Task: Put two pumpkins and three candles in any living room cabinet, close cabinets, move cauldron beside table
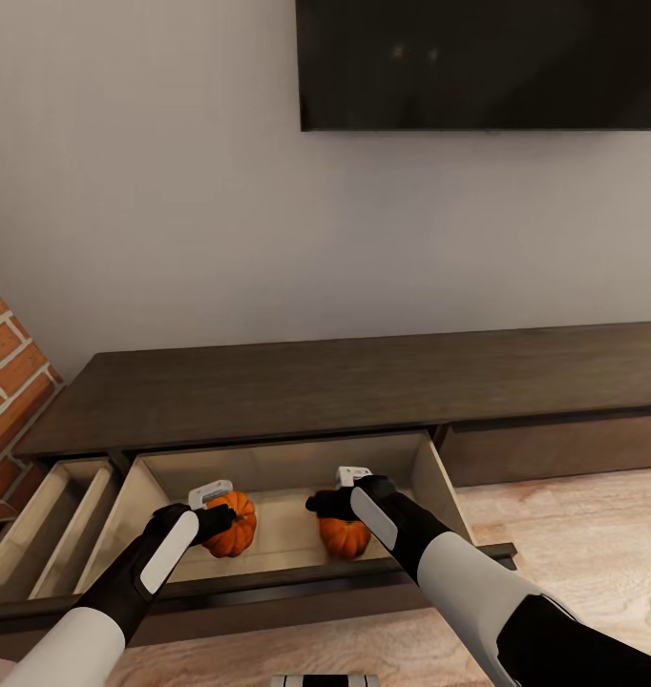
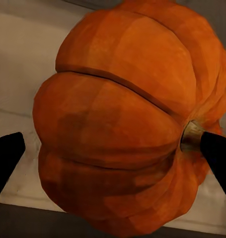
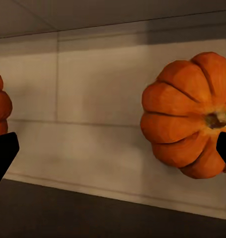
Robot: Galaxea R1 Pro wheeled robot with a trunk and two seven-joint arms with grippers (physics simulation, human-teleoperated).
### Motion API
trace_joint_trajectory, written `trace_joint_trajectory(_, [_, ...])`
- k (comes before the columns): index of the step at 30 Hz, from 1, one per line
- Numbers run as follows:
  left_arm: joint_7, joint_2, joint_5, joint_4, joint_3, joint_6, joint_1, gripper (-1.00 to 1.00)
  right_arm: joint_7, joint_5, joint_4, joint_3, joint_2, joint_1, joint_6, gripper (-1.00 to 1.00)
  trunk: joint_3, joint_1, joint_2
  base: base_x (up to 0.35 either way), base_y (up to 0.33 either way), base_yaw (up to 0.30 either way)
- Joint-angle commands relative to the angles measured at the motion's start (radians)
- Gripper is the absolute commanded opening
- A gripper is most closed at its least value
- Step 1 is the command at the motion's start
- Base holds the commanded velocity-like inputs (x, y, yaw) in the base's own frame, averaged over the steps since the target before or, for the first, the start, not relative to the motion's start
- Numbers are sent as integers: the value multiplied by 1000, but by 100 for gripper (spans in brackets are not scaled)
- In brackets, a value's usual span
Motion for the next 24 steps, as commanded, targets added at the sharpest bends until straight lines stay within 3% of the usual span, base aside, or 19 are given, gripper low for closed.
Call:
trace_joint_trajectory(1, [10,1,11,-2,-4,0,0,100,-9,-11,-2,6,-1,-1,2,100,-1,0,0,0,0,0])
trace_joint_trajectory(9, [8,1,12,-2,-4,0,0,100,-9,-11,-2,6,-1,-1,2,100,-1,0,0,0,0,0])
trace_joint_trajectory(24, [3,1,14,-1,-5,3,-1,100,-9,-11,-2,6,-1,-1,7,100,57,-7,3,0,0,0])
